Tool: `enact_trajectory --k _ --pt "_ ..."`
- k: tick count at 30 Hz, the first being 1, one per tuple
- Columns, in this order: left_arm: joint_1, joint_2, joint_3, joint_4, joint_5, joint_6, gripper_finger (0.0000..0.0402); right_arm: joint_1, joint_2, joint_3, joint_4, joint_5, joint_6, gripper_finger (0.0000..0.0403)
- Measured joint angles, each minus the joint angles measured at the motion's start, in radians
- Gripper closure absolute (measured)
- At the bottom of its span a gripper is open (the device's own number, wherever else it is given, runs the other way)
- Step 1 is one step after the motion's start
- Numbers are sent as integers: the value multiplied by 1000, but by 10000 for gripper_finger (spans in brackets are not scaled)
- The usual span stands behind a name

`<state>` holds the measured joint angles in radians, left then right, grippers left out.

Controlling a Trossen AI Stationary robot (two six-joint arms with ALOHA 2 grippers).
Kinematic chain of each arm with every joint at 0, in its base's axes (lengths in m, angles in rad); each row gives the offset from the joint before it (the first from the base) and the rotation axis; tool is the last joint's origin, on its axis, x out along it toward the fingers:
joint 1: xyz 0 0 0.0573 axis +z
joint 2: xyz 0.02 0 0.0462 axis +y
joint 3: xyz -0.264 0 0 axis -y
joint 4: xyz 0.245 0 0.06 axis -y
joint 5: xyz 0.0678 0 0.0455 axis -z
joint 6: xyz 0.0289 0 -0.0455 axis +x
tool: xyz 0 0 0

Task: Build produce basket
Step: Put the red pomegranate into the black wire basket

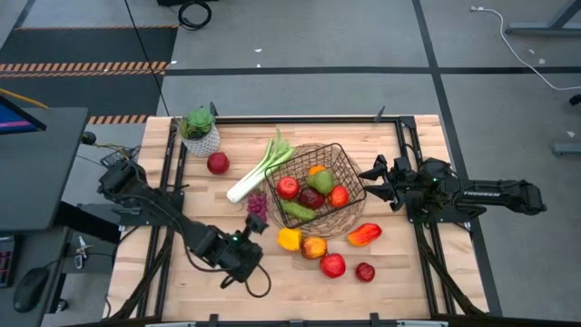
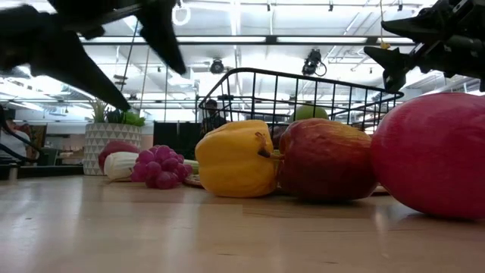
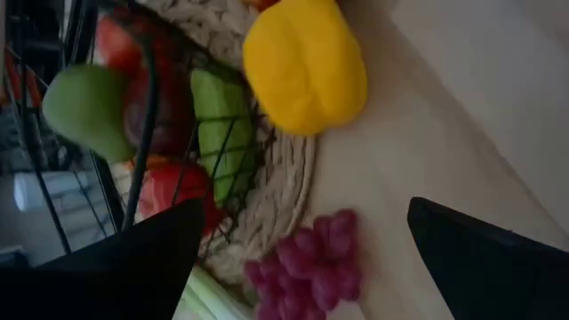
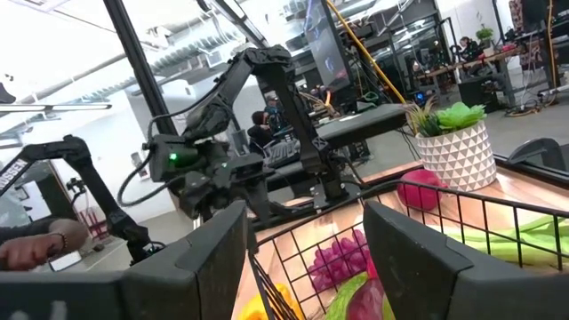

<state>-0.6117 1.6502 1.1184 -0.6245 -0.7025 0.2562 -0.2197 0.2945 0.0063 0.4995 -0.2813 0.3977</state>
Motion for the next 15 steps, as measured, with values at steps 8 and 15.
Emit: enact_trajectory --k 8,15 --pt "70 -298 -267 67 26 -227 1 0 0 0 0 0 0 172" --pt "282 -488 -387 -13 81 -614 1 0 0 0 0 0 0 172"
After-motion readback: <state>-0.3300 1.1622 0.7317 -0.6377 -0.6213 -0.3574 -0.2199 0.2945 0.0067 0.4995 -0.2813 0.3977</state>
